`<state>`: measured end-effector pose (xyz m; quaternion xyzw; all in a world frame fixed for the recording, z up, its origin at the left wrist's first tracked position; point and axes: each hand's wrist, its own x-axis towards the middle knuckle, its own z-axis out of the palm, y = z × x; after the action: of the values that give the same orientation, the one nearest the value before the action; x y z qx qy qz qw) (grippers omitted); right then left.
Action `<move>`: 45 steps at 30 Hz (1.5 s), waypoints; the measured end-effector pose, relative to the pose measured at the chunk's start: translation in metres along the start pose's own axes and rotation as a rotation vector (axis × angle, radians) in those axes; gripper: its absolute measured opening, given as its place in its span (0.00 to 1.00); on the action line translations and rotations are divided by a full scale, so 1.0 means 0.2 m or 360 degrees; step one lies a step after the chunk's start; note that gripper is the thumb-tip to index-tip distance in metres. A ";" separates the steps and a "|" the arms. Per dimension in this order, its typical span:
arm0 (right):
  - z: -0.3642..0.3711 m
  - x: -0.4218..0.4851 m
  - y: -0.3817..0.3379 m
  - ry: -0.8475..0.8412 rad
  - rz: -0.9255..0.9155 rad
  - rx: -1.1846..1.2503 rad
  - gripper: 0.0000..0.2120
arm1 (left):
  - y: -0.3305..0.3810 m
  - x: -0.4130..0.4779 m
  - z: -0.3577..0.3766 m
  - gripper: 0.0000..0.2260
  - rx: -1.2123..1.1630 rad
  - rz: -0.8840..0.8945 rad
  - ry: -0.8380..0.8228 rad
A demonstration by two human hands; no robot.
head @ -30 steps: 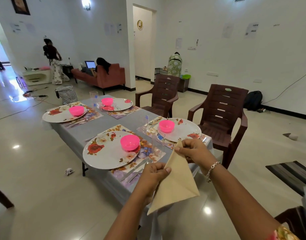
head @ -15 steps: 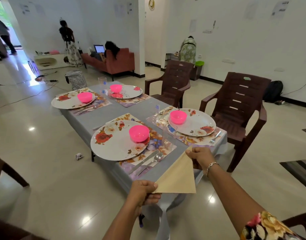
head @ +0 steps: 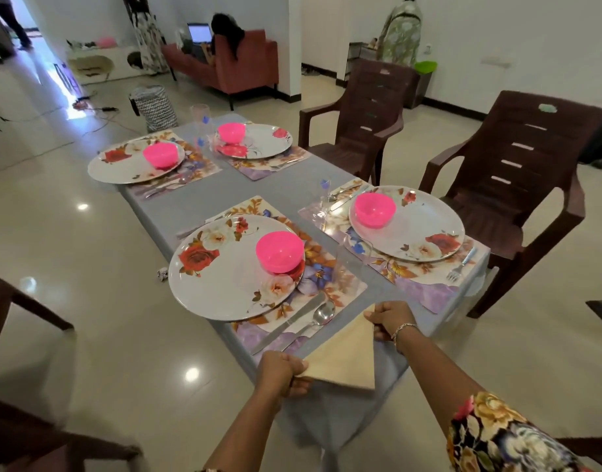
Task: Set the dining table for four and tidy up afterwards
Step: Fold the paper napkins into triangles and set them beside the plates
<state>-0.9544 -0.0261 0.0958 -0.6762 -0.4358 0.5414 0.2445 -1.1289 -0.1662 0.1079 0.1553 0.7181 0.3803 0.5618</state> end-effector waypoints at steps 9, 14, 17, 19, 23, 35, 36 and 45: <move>0.06 0.06 0.03 0.0135 -0.0272 -0.0740 0.13 | -0.02 0.10 0.02 0.04 0.0315 -0.0061 0.0047; 0.08 0.05 0.06 0.0181 -0.0355 -0.0915 0.10 | -0.05 0.11 0.02 0.10 0.0782 0.0080 0.0180; 0.08 0.04 0.06 0.0184 -0.0390 -0.0836 0.11 | -0.05 0.09 0.01 0.14 0.1064 0.0101 0.0218; 0.05 0.01 0.07 0.0193 -0.0412 -0.0756 0.13 | -0.04 0.04 0.00 0.19 0.1212 0.0095 0.0240; -0.06 -0.12 0.15 0.0225 -0.0462 -0.0632 0.10 | -0.07 -0.09 0.02 0.23 0.1586 0.0337 0.0505; -0.54 -0.71 0.73 0.0487 -0.0500 -0.0627 0.09 | -0.34 -0.48 0.47 0.09 0.1339 0.1396 0.0041; -0.61 -0.75 0.78 0.0503 -0.0475 -0.0648 0.09 | -0.37 -0.50 0.52 0.09 0.1343 0.1407 -0.0059; -1.32 -1.02 1.18 0.0759 -0.0213 -0.0633 0.07 | -0.50 -0.73 1.28 0.06 0.1589 0.1520 -0.0548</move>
<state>-0.6350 -0.2805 0.0895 -0.7886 -0.5070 0.2543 0.2377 -0.8250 -0.2329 0.1155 0.7497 0.5610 0.1806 0.3009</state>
